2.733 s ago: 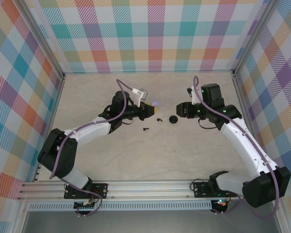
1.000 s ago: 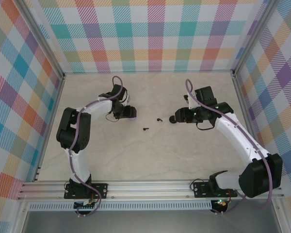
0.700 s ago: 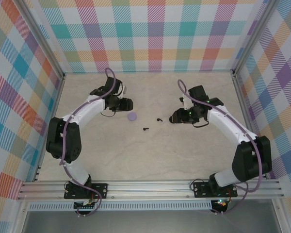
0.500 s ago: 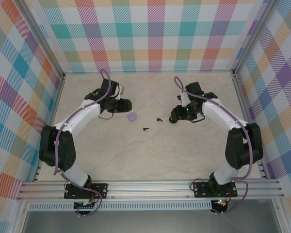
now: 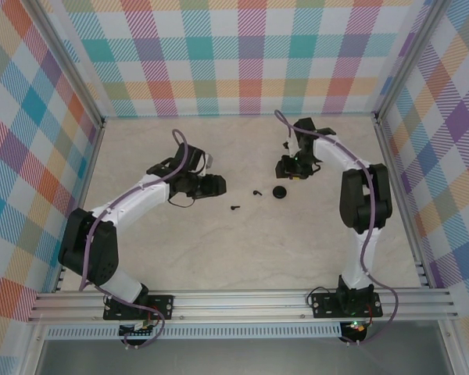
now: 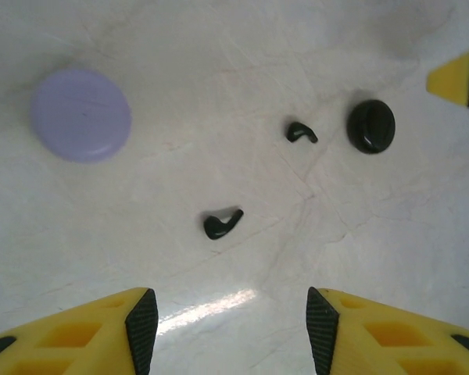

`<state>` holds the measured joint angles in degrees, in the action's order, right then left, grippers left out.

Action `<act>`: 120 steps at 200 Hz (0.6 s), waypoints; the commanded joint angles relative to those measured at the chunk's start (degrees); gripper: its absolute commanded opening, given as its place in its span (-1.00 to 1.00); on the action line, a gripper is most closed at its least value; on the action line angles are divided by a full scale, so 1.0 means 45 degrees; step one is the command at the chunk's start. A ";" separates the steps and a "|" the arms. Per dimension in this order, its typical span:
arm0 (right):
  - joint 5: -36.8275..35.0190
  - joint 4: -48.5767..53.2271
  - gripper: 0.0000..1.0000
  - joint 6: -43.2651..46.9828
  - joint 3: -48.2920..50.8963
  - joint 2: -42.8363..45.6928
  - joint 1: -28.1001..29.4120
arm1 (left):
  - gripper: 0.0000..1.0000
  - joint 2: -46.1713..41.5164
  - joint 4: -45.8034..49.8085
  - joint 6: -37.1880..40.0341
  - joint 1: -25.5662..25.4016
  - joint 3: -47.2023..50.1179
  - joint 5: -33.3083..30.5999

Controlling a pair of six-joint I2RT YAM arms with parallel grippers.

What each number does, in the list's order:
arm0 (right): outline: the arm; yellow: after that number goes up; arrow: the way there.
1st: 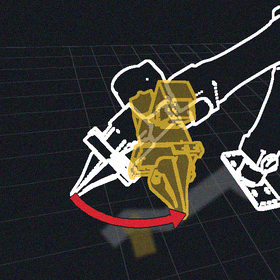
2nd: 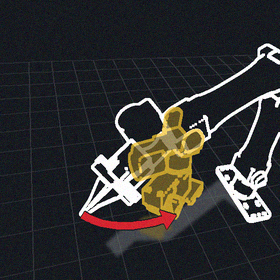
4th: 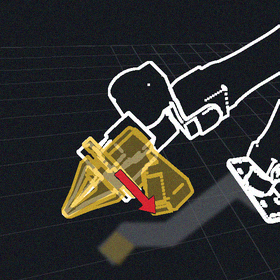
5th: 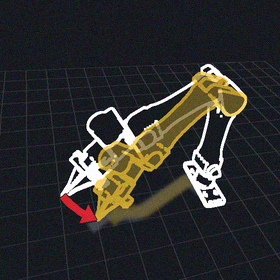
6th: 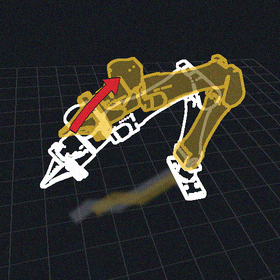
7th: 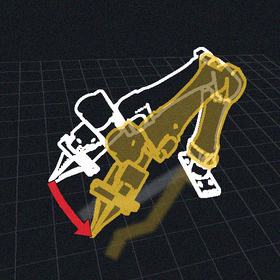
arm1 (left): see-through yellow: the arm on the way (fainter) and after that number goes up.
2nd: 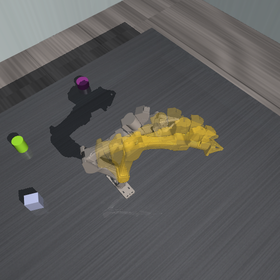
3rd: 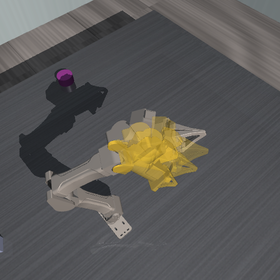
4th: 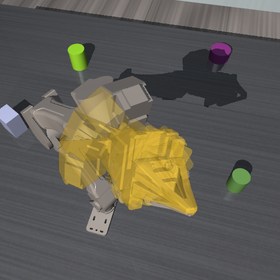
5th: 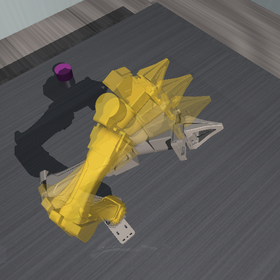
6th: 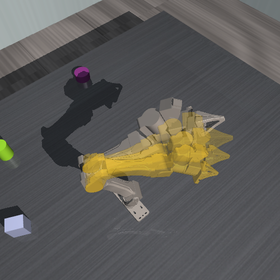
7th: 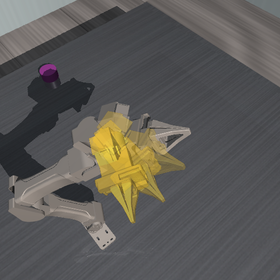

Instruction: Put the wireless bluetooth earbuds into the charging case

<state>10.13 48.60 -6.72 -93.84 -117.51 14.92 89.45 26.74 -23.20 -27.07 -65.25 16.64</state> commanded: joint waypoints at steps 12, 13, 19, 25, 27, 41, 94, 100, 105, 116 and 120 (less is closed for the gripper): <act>-0.0574 0.1490 -0.06 0.0514 -0.1719 -0.1331 -0.0061 | 0.08 -0.0188 -0.0122 -0.0313 -0.0213 0.0296 0.0206; -0.0573 0.1527 -0.06 0.0515 -0.1761 -0.1368 -0.0057 | 0.08 -0.0199 -0.0122 -0.0323 -0.0224 0.0309 0.0207; -0.0547 0.1710 -0.06 0.0547 -0.2013 -0.1592 -0.0039 | 0.08 -0.0238 -0.0139 -0.0314 -0.0249 0.0368 0.0186; -0.0406 0.1879 -0.06 0.0606 -0.2220 -0.1802 -0.0024 | 0.08 -0.0282 -0.0138 -0.0361 -0.0262 0.0414 0.0154; -0.0381 0.1887 -0.06 0.0620 -0.2255 -0.1829 -0.0039 | 0.08 -0.0301 -0.0151 -0.0364 -0.0281 0.0442 0.0150; -0.0074 0.2097 -0.06 0.0727 -0.2509 -0.2157 -0.0019 | 0.09 -0.0435 -0.0283 -0.0445 -0.0322 0.0626 0.0138; 0.0728 0.2932 -0.07 0.1428 -0.2942 -0.3021 0.0348 | 0.11 -0.0503 -0.0669 -0.0647 -0.0448 0.0927 0.0286; 0.0703 0.2997 -0.08 0.1486 -0.2926 -0.3060 0.0419 | 0.10 -0.0493 -0.0643 -0.0657 -0.0466 0.0927 0.0286; 0.0698 0.3035 -0.08 0.1510 -0.2906 -0.3074 0.0460 | 0.10 -0.0493 -0.0635 -0.0651 -0.0469 0.0908 0.0276; 0.0696 0.3076 -0.08 0.1581 -0.2821 -0.3066 0.0551 | 0.10 -0.0503 -0.0589 -0.0658 -0.0488 0.0888 0.0218; 0.0698 0.3091 -0.08 0.1605 -0.2786 -0.3056 0.0583 | 0.10 -0.0503 -0.0567 -0.0646 -0.0488 0.0869 0.0208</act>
<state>11.64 59.29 -1.87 -105.56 -130.56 16.19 88.97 24.86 -25.54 -28.75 -61.65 17.08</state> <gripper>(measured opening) 0.460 0.550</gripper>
